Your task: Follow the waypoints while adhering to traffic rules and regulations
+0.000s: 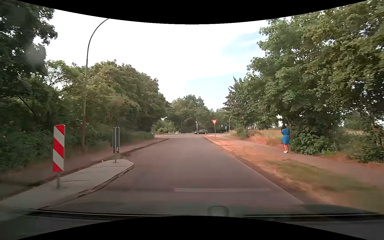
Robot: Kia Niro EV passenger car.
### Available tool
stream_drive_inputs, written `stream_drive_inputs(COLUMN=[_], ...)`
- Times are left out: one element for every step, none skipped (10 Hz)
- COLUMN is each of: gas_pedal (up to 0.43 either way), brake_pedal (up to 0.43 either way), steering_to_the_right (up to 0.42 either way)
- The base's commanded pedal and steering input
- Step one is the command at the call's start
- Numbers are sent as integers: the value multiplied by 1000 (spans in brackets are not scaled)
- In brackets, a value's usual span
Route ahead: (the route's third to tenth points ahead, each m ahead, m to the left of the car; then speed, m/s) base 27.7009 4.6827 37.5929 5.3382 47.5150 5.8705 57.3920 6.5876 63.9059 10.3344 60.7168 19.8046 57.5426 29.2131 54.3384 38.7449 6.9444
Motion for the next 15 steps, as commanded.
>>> stream_drive_inputs(gas_pedal=[150, 150, 150, 150, 150, 150, 150, 150, 138, 138, 138, 130, 118, 118, 118], brake_pedal=[0, 0, 0, 0, 0, 0, 0, 0, 0, 0, 0, 0, 0, 0, 0], steering_to_the_right=[-11, -11, -12, -14, -14, -14, -14, -14, -14, -14, -15, -15, -14, -10, -7])
